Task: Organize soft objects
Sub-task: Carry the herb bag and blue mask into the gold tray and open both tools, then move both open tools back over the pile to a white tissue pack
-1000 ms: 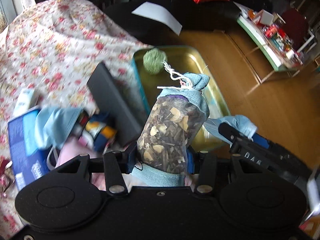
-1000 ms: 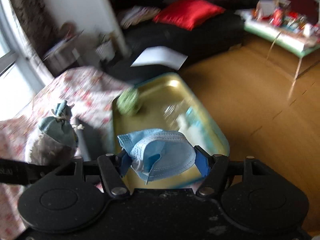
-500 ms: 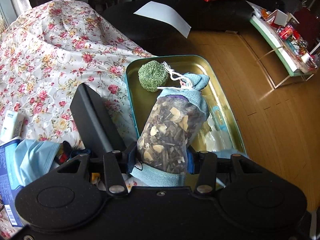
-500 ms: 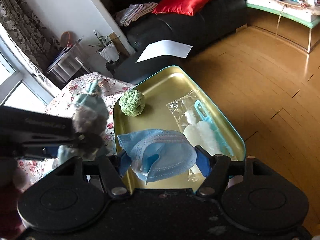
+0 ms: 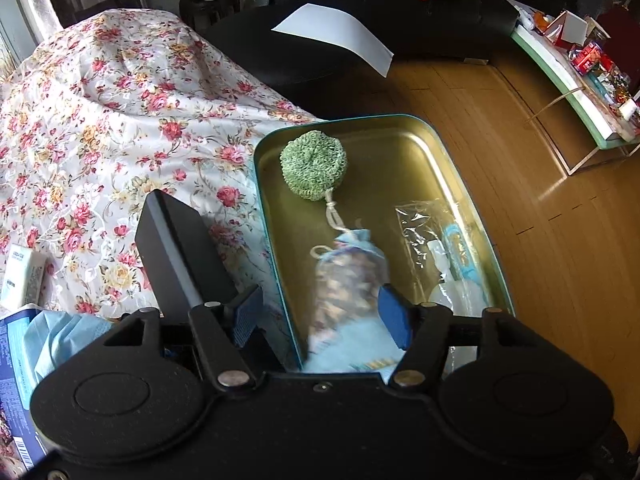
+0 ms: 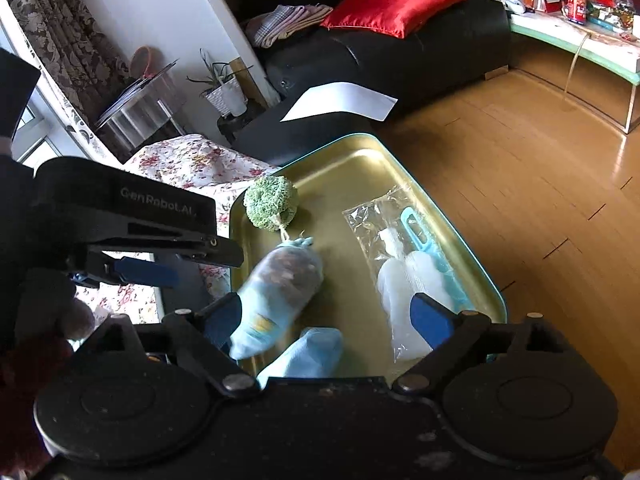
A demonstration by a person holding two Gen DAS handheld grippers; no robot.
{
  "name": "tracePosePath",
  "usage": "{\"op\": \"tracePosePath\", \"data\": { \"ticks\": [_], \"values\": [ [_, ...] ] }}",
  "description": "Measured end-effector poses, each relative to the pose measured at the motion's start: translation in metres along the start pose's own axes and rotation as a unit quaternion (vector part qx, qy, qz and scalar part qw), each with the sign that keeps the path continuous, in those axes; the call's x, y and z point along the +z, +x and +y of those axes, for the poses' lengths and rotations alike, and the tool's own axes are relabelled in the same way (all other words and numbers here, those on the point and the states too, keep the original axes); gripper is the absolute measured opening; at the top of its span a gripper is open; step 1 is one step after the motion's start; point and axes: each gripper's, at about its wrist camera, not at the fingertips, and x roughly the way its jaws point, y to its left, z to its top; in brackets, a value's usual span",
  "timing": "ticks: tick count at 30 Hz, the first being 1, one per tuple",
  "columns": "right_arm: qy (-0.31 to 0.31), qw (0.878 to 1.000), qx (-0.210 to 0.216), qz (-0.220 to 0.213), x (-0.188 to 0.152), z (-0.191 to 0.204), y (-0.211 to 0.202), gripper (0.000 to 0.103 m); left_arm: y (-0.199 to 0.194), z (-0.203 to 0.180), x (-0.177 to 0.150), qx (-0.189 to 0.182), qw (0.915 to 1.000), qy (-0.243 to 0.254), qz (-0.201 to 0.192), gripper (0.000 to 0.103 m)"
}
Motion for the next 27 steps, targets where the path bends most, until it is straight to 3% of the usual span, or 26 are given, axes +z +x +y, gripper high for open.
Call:
{"op": "tracePosePath", "data": {
  "ticks": [14, 27],
  "values": [
    [0.009, 1.000, 0.004, 0.013, 0.000, 0.000, 0.004, 0.092, -0.008, 0.029, -0.015, 0.010, 0.9998, -0.016, 0.006, 0.064],
    [-0.020, 1.000, -0.016, 0.015, -0.005, 0.009, 0.005, 0.092, -0.046, 0.085, -0.057, 0.027, 0.9993, -0.024, 0.002, 0.065]
  ]
}}
